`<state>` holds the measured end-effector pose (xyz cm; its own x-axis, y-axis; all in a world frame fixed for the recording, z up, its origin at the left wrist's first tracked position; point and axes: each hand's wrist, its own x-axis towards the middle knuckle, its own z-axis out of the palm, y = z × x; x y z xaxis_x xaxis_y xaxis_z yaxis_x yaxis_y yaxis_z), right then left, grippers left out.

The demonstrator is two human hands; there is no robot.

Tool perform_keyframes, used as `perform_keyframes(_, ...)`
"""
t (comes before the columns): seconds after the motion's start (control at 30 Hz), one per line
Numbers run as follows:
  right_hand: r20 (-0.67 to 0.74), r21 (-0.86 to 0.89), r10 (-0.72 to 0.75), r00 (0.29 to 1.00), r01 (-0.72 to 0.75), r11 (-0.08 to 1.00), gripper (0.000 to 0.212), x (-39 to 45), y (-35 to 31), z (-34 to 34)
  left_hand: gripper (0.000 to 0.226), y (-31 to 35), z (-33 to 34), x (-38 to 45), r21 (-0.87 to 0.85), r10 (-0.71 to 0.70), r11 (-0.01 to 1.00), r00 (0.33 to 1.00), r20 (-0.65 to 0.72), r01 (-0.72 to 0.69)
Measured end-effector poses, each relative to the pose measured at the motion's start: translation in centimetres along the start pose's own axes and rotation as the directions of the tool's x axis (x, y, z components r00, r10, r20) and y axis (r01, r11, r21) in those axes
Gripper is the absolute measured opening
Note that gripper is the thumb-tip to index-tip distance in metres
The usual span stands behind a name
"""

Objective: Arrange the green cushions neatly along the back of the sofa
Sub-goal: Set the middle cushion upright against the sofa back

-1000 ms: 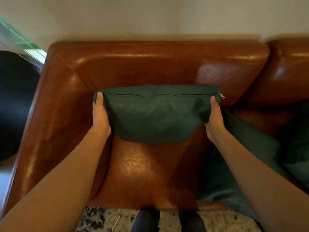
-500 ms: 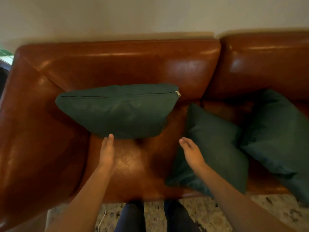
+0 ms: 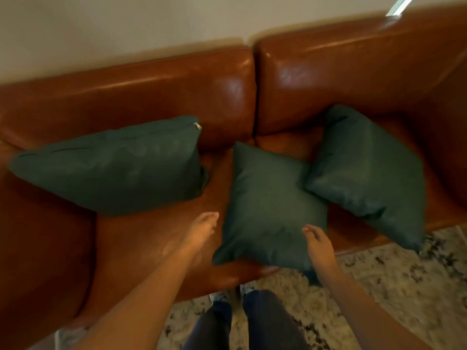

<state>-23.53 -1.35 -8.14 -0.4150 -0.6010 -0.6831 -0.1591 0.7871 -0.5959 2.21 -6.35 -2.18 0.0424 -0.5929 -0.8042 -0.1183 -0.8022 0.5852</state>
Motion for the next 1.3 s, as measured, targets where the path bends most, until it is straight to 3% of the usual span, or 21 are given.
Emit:
perform_keyframes(0.1,-0.004,0.051,0.028,1.000,-0.028,0.998,0.036,0.9,1.2,-2.4,0.012,0.8,2.7,0.8,-0.055,-0.007,0.998,1.000,-0.018,0.006)
perform_keyframes(0.2,-0.025,0.212,0.097,0.995,-0.090,0.973,0.029,3.4,1.5,-4.6,0.014,1.5,6.5,2.4,0.040,-0.022,0.999,1.000,0.005,0.022)
perform_keyframes(0.37,-0.033,0.308,0.173,0.984,-0.154,0.939,0.041,8.5,3.2,-9.7,0.014,3.2,15.3,4.5,0.052,0.034,0.998,0.999,-0.006,-0.034)
perform_keyframes(0.43,-0.226,0.258,0.108,0.968,-0.048,0.965,0.039,10.3,3.5,-13.6,0.020,4.3,19.5,6.0,0.092,0.083,0.992,0.996,-0.022,-0.081)
perform_keyframes(0.5,-0.446,0.200,0.053,0.894,0.042,0.979,0.035,12.6,3.8,-18.7,0.032,5.2,23.2,8.3,0.166,0.139,0.977,0.989,-0.043,-0.130)
perform_keyframes(0.6,-0.555,0.187,0.044,0.831,0.073,0.980,0.035,17.7,4.0,-26.2,0.042,7.4,27.6,11.7,0.294,0.239,0.934,0.967,-0.086,-0.204)
perform_keyframes(0.67,-0.517,0.174,0.097,0.850,-0.007,0.985,0.039,21.8,4.4,-29.8,0.042,9.4,30.0,13.6,0.330,0.307,0.909,0.944,-0.122,-0.253)
perform_keyframes(0.77,-0.297,0.234,0.164,0.941,-0.095,0.968,0.045,27.5,5.7,-31.1,0.045,11.4,32.5,16.7,0.378,0.387,0.870,0.913,-0.126,-0.317)
perform_keyframes(0.97,-0.007,0.397,0.285,0.958,-0.259,0.880,0.091,33.7,8.0,-30.2,0.058,12.3,35.5,21.2,0.428,0.259,0.875,0.966,-0.021,-0.226)
perform_keyframes(1.1,-0.037,0.440,0.263,0.964,-0.221,0.871,0.068,32.4,6.0,-30.8,0.048,12.0,37.6,21.3,0.366,0.319,0.878,0.947,0.030,-0.308)
perform_keyframes(1.23,-0.070,0.415,0.240,0.968,-0.191,0.890,0.084,32.2,5.6,-33.0,0.055,12.3,39.5,21.2,0.338,0.352,0.871,0.933,0.079,-0.357)
perform_keyframes(1.3,-0.155,0.420,0.290,0.944,-0.203,0.885,0.081,33.4,6.1,-35.1,0.052,12.9,41.0,21.4,0.335,0.362,0.863,0.925,0.115,-0.379)
